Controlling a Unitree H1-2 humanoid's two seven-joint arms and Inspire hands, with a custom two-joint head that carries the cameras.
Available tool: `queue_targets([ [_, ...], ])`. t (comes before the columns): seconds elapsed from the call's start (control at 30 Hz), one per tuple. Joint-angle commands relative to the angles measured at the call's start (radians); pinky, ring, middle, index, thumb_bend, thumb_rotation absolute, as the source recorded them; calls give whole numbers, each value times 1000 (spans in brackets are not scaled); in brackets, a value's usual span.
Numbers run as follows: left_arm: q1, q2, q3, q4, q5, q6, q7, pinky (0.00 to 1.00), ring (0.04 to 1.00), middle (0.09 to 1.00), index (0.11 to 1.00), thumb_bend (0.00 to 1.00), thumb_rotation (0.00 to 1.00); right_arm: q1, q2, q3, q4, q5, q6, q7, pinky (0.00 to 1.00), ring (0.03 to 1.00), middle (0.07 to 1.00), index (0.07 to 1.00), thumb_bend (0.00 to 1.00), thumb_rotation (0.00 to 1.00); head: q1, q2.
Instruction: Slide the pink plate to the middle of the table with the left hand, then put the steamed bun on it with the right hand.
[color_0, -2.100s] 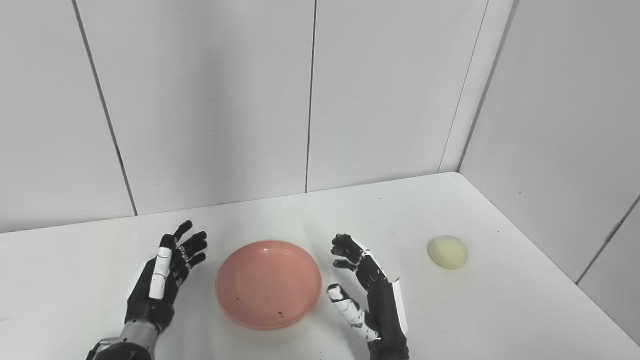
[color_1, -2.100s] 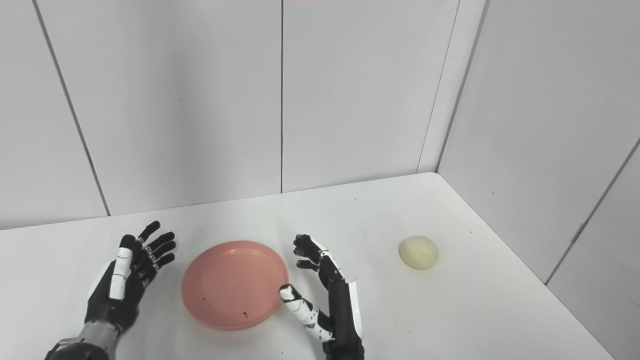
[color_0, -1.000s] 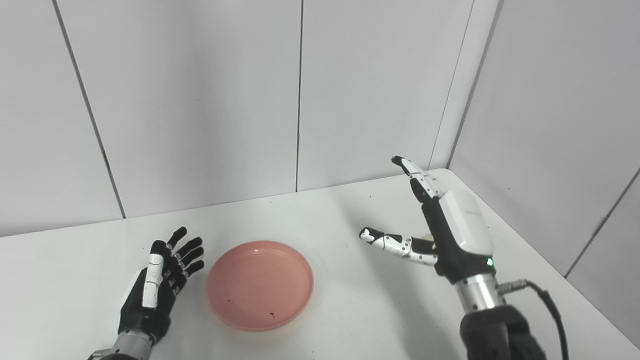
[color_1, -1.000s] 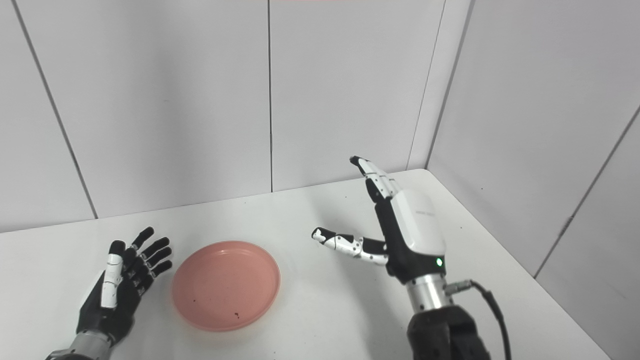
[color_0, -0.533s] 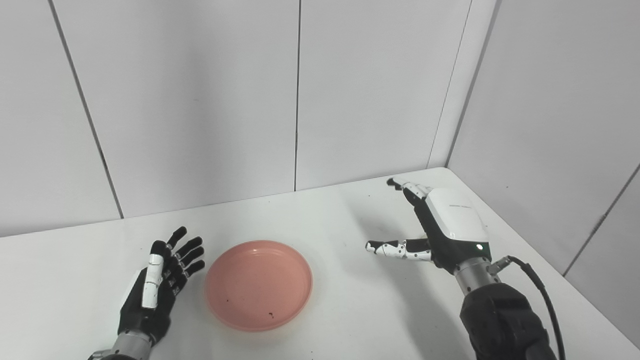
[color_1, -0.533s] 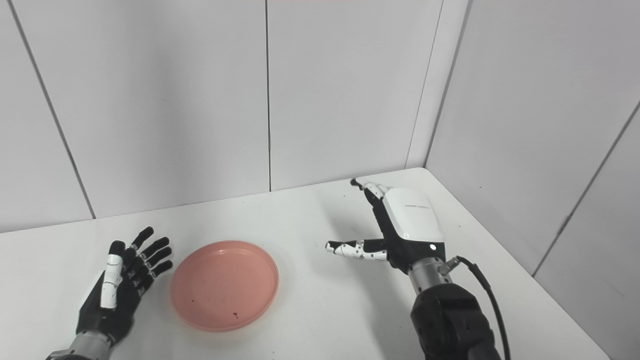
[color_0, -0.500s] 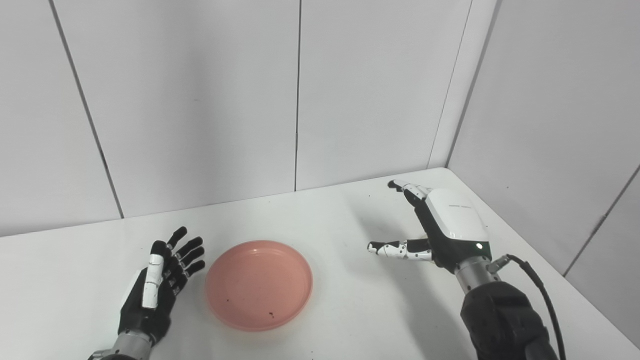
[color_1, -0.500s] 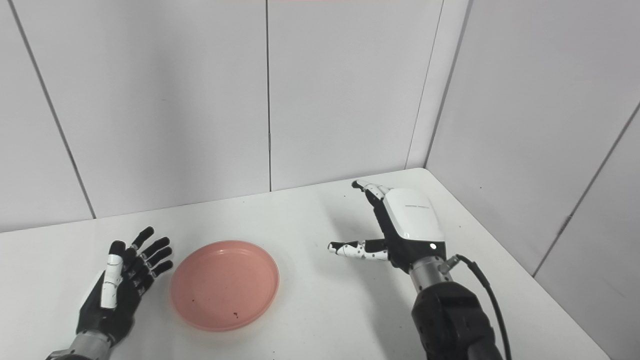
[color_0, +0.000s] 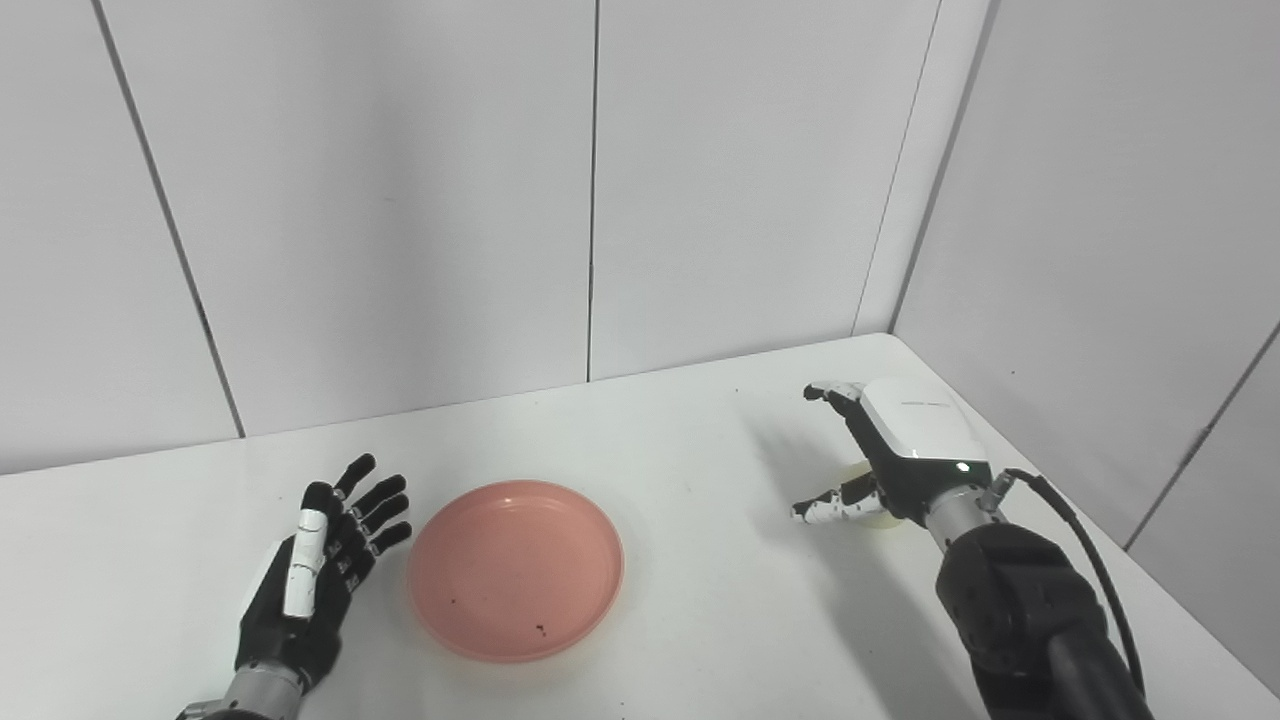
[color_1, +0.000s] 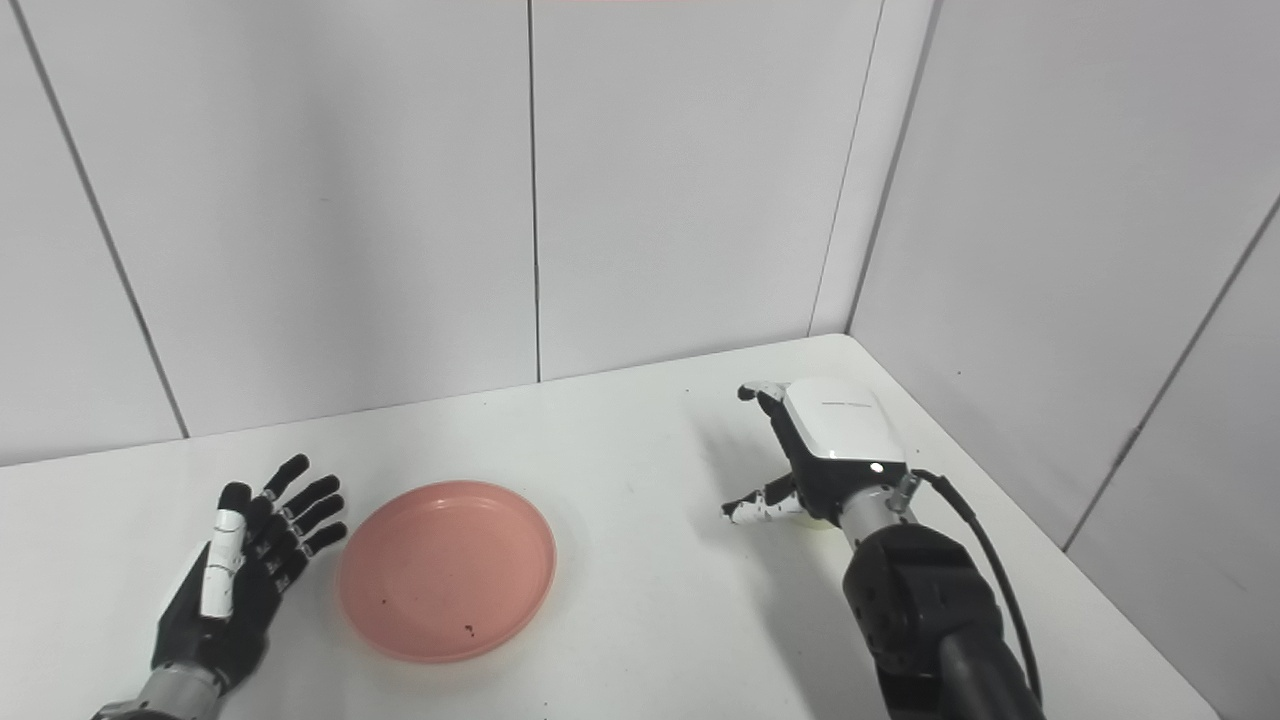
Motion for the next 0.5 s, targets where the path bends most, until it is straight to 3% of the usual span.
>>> queue_targets([
  [0.0,4,-3,-5,-1,-8,9,-5,837,867,846,908,829,933,-37,-31,-12,6,-2,24,-15,557,773,811,804,974,233,0,0],
  [0.23,2,-5,2,-1,-12,11,-1,825,860,840,899,833,914,-47,-48,-6,8,-7,56,7,610,794,824,824,977,203,3,-1],
  [0.47,-1,-7,5,6,-10,7,4,817,860,842,893,831,909,-63,-89,-6,23,-30,93,85,628,820,845,835,978,192,8,-2],
])
